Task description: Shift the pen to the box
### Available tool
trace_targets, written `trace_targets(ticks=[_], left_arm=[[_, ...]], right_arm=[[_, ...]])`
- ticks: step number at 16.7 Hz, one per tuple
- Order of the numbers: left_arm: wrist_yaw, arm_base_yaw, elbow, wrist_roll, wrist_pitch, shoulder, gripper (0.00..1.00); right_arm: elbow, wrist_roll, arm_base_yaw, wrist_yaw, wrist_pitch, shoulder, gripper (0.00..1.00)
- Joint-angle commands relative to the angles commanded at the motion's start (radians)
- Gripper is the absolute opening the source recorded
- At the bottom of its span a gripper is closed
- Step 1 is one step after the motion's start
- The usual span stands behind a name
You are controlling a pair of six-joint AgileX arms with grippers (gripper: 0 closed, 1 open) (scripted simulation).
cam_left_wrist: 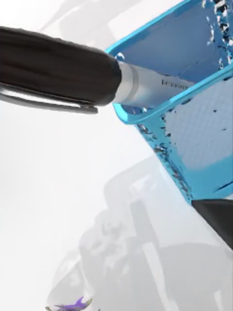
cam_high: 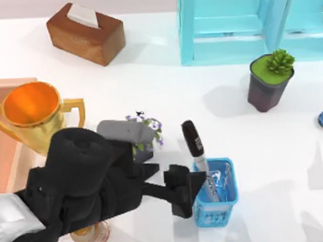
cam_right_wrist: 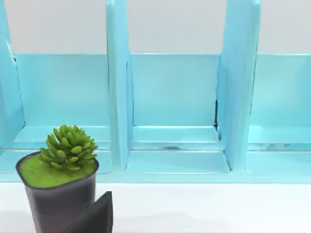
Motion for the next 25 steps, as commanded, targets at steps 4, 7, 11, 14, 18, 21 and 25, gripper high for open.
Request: trace_targets(ticks=[4, 7, 11, 14, 18, 21, 25], left_arm=[[-0.011, -0.014, 0.089, -0.004, 0.096, 0.192, 1.0], [-0.024, -0.031, 0.13, -0.013, 0.206, 0.34, 1.0], [-0.039, -0.05, 0.153, -0.023, 0.316, 0.467, 1.0], [-0.042, -0.053, 0.155, -0.024, 0.329, 0.483, 1.0], [-0.042, -0.053, 0.155, -0.024, 0.329, 0.483, 0.85], [-0.042, -0.053, 0.155, -0.024, 0.329, 0.483, 0.62], [-0.042, -0.053, 0.155, -0.024, 0.329, 0.483, 0.32]], right_arm=[[0.0, 0.0, 0.0, 0.0, 0.0, 0.0, 1.0], [0.0, 0.0, 0.0, 0.0, 0.0, 0.0, 1.0], [0.0, 0.0, 0.0, 0.0, 0.0, 0.0, 1.0], [0.0, 0.0, 0.0, 0.0, 0.0, 0.0, 1.0], [0.0, 0.0, 0.0, 0.0, 0.0, 0.0, 1.0], [0.0, 0.0, 0.0, 0.0, 0.0, 0.0, 1.0], [0.0, 0.0, 0.0, 0.0, 0.0, 0.0, 1.0]])
